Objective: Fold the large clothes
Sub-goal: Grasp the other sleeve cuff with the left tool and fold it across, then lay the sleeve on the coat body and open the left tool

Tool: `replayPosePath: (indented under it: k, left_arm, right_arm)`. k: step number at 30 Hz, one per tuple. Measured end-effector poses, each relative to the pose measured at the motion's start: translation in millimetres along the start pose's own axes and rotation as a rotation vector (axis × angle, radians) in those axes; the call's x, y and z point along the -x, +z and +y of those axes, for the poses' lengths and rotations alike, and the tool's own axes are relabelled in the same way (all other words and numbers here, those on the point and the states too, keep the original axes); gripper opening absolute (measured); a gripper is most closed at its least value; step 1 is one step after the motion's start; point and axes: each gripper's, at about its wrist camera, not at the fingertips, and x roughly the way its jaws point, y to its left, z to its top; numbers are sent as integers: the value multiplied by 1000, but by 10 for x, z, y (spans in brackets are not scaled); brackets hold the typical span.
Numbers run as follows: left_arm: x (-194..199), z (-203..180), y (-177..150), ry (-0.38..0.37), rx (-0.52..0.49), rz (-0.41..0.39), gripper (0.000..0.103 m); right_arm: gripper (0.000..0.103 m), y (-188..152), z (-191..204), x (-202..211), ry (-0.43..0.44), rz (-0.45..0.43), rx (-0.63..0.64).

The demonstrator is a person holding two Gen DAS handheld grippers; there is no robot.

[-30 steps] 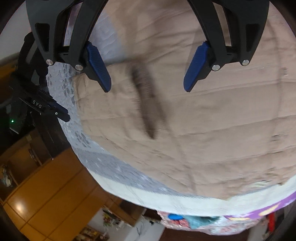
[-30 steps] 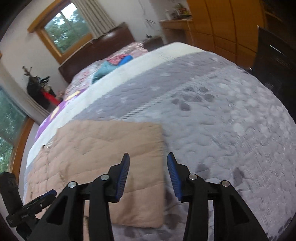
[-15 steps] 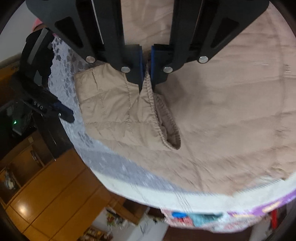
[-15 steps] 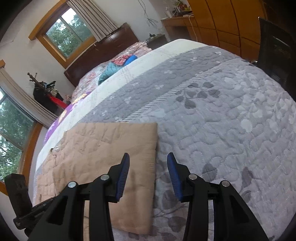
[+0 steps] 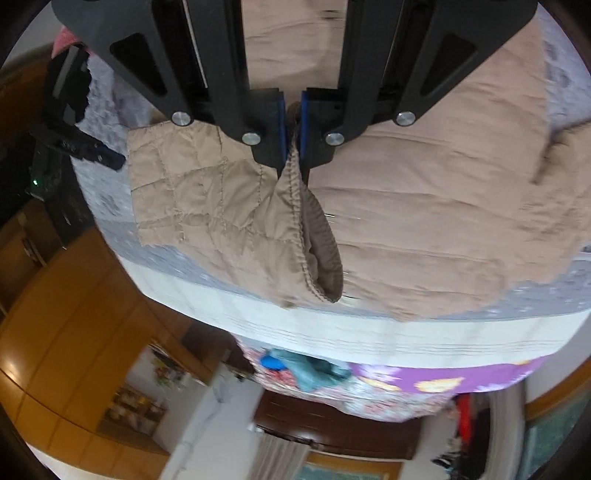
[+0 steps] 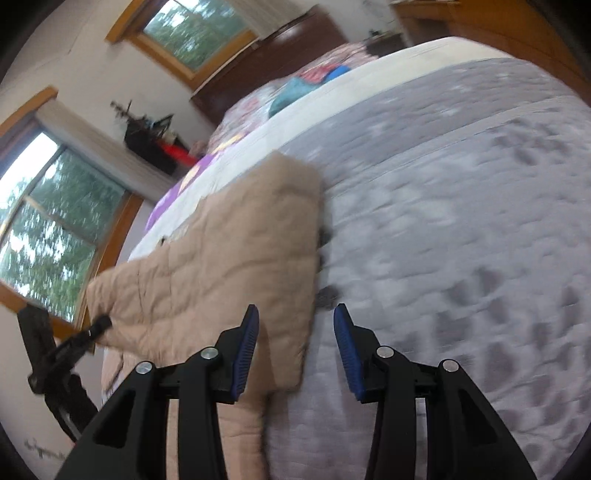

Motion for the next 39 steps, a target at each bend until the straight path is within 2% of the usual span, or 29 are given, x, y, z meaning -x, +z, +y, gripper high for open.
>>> replayPosePath:
  k: [7, 13, 18, 22, 25, 29, 31, 33, 36, 39]
  left_arm:
    - [-169, 572, 55, 89, 58, 54, 4]
    - [-624, 882, -69, 88, 103, 151, 7]
    - [-695, 956, -103, 58, 118, 139, 11]
    - [-496, 1078, -106, 83, 150, 126, 23]
    - [-194, 979, -82, 119, 133, 54, 24]
    - [7, 706, -68, 90, 93, 29, 25]
    - [-53, 595, -80, 81, 66, 44, 25]
    - [-176, 547, -121, 110, 43, 61, 25]
    - [-430, 559, -193, 122, 41, 112, 25]
    - [-608, 628, -234, 129, 43, 136, 25]
  right_arm:
    - [41, -88, 274, -351, -76, 55, 79]
    - [40, -126, 250, -457, -106, 86, 84]
    - [39, -163, 335, -510, -141, 78, 120]
    - [41, -118, 365, -334, -135, 60, 111]
    - [41, -93, 612, -107, -149, 15, 155]
    - [41, -89, 939, -171, -117, 57, 184]
    - [41, -132, 1017, -305, -141, 77, 191]
    - [41, -150, 1004, -432, -152, 99, 185]
    - [41, -205, 993, -619, -188, 118, 184]
    - [39, -222, 949, -680, -187, 123, 180]
